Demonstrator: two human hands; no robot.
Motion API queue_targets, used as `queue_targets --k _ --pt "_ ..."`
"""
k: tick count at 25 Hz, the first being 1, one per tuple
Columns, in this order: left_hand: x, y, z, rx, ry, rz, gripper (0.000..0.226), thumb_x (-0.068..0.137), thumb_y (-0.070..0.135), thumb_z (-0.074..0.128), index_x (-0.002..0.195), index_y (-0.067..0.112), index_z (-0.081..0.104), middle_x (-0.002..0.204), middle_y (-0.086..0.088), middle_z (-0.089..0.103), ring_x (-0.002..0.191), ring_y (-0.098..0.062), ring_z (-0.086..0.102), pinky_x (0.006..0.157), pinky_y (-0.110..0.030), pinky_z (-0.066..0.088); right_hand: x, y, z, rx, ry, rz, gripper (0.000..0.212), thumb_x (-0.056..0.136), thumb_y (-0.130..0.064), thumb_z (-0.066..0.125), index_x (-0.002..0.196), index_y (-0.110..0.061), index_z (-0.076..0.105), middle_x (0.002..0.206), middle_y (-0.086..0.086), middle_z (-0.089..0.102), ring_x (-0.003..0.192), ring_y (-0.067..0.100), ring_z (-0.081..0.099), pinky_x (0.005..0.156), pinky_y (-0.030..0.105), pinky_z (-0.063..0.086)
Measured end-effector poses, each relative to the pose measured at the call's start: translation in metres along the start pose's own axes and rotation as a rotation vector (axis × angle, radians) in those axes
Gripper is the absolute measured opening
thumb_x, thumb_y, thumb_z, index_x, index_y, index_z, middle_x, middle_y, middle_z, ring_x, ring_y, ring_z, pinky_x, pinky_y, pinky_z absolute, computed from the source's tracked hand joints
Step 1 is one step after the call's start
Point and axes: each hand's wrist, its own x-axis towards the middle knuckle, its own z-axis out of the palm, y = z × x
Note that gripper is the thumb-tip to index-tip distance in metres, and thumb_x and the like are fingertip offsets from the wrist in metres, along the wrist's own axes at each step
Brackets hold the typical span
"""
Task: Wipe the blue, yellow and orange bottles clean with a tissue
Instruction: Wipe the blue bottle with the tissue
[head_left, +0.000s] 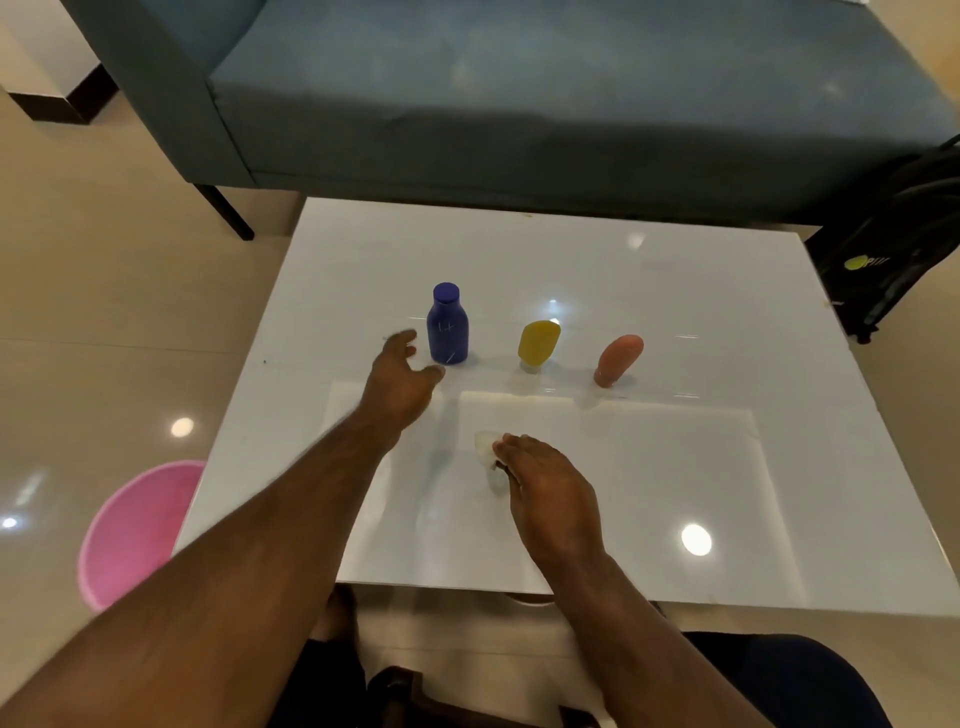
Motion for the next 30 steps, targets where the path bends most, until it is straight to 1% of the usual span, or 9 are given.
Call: queue_targets --k 4,7,10,13,15,19,21,24,30 --pt "0.027 0.024 0.004 -0.001 -0.073 0.158 0.072 0.094 0.027 0.069 0.155 0.020 0.031 0.161 -0.004 0.035 0.142 -0.026 0.039 0.115 -0.041 0.036 0.006 0.004 -0.001 0.034 0.030 -0.004 0.040 0.071 -0.014 0.080 0.109 -0.015 0.069 0.112 0.005 0.069 0.102 0.022 0.066 0.094 0.033 0.041" --pt "0.035 0.028 0.008 0.049 -0.101 0.248 0.054 0.098 0.031 0.063 0.146 0.015 0.045 0.145 -0.003 0.053 0.129 -0.023 0.051 0.106 -0.036 0.041 0.006 0.004 -0.005 0.061 -0.022 0.021 0.040 0.074 -0.019 0.077 0.113 -0.017 0.067 0.115 0.002 0.068 0.104 0.019 0.065 0.097 0.026 0.035" --pt "0.025 0.036 0.003 0.037 -0.052 0.257 0.042 0.098 0.035 0.061 0.133 0.012 0.054 0.125 -0.007 0.066 0.114 -0.026 0.061 0.088 -0.033 0.048 0.006 -0.004 -0.023 0.177 -0.119 0.172 0.042 0.087 -0.036 0.054 0.127 -0.024 0.057 0.131 -0.007 0.057 0.118 0.004 0.050 0.099 0.004 0.015" --pt "-0.013 0.033 -0.010 -0.253 -0.073 0.173 0.035 0.095 0.042 0.065 0.120 0.018 0.059 0.110 -0.006 0.069 0.102 -0.028 0.067 0.083 -0.041 0.059 0.003 -0.027 -0.052 0.333 -0.022 0.240 0.048 0.081 -0.044 0.046 0.124 -0.028 0.059 0.127 -0.010 0.059 0.113 -0.003 0.048 0.096 0.001 0.022" --pt "-0.053 0.027 -0.016 -0.463 -0.139 0.001 0.039 0.093 0.049 0.064 0.116 0.018 0.060 0.106 -0.010 0.070 0.093 -0.032 0.072 0.079 -0.049 0.062 -0.003 -0.045 -0.070 0.359 0.049 0.154 0.041 0.084 -0.040 0.050 0.121 -0.026 0.062 0.122 -0.009 0.063 0.112 0.003 0.055 0.100 0.014 0.037" --pt "-0.127 0.006 -0.028 -0.668 -0.302 -0.296 0.058 0.087 0.065 0.056 0.121 0.018 0.062 0.107 -0.015 0.074 0.085 -0.032 0.074 0.068 -0.043 0.062 -0.026 -0.064 -0.098 0.361 0.115 0.035 0.029 0.089 -0.020 0.062 0.117 -0.023 0.064 0.119 -0.006 0.065 0.111 0.008 0.058 0.098 0.031 0.047" --pt "-0.160 -0.007 -0.035 -0.770 -0.400 -0.340 0.057 0.093 0.064 0.050 0.123 0.017 0.065 0.105 -0.014 0.076 0.087 -0.034 0.073 0.072 -0.043 0.060 -0.044 -0.071 -0.116 0.356 0.151 0.014 0.027 0.089 -0.015 0.063 0.115 -0.023 0.065 0.117 -0.006 0.066 0.109 0.007 0.058 0.097 0.030 0.049" --pt "-0.208 -0.019 -0.038 -0.899 -0.536 -0.361 0.050 0.095 0.045 0.051 0.129 0.010 0.063 0.112 -0.016 0.072 0.089 -0.035 0.069 0.077 -0.044 0.056 -0.074 -0.080 -0.142 0.372 0.184 -0.004 0.027 0.088 -0.007 0.063 0.111 -0.020 0.067 0.114 -0.005 0.066 0.106 0.008 0.059 0.095 0.027 0.049" --pt "-0.268 -0.034 -0.035 -0.972 -0.548 -0.332 0.049 0.098 0.041 0.054 0.130 0.005 0.060 0.113 -0.015 0.072 0.088 -0.028 0.070 0.075 -0.039 0.059 -0.106 -0.100 -0.168 0.334 0.136 -0.079 0.028 0.088 -0.004 0.060 0.108 -0.023 0.065 0.109 -0.009 0.066 0.099 0.002 0.057 0.090 0.012 0.043"
